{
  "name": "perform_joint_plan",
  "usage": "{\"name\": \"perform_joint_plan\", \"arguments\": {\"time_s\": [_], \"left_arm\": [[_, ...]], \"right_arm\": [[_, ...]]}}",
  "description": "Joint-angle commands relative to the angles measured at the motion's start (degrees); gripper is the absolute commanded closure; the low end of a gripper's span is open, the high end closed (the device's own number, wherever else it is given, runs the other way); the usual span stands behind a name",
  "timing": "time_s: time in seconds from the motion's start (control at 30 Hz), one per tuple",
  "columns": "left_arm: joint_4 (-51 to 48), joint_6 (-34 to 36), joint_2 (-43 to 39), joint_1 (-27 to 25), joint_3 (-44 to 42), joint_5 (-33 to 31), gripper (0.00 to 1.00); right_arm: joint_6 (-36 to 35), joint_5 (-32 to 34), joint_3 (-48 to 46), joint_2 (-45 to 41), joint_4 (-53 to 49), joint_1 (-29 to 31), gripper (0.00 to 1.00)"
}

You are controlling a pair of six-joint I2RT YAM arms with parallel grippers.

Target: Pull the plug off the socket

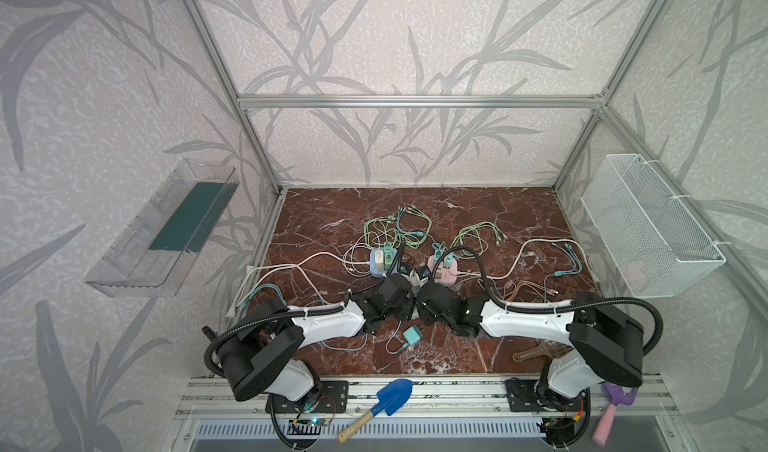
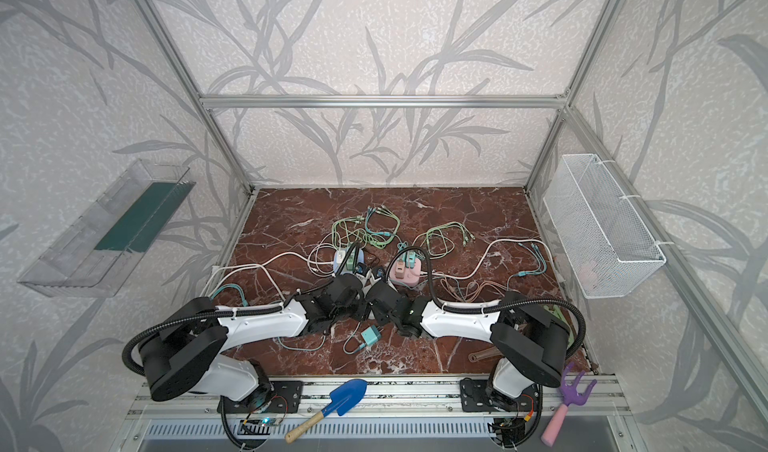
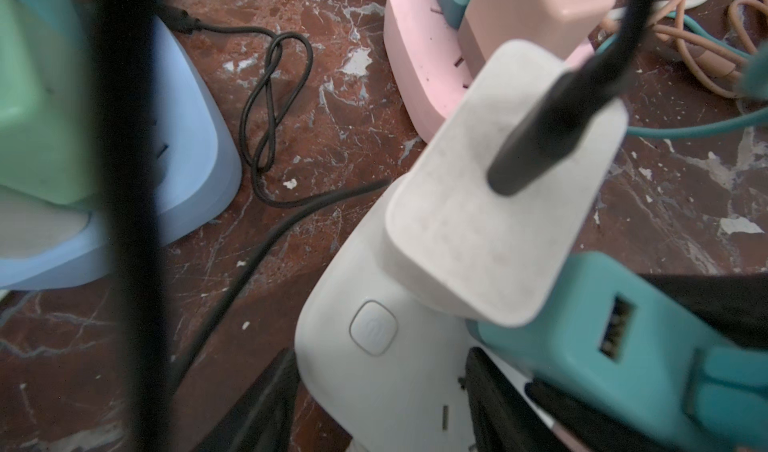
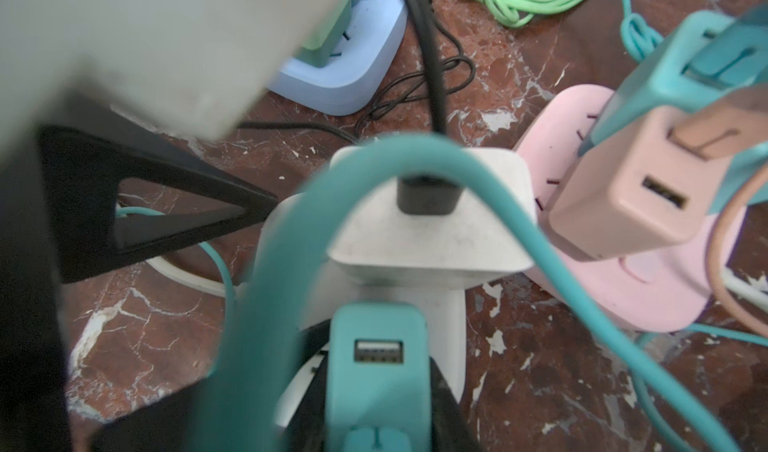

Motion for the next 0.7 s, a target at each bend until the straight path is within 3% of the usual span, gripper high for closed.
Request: {"name": "perform_joint_plan", "arguments": {"time_s": [0.0, 0.67], "left_arm": [[-7.9, -0.2, 1.6, 0.2, -2.6, -2.2, 0.37], [-7.7, -0.5, 0.1, 0.2, -3.0, -2.9, 0.37]], "right_arm": [[-0.3, 0.2, 2.8, -1.5, 1.6, -0.4, 0.9], [0.3, -4.9, 0.9, -7.5, -3.3, -1.8, 0.88]]}}
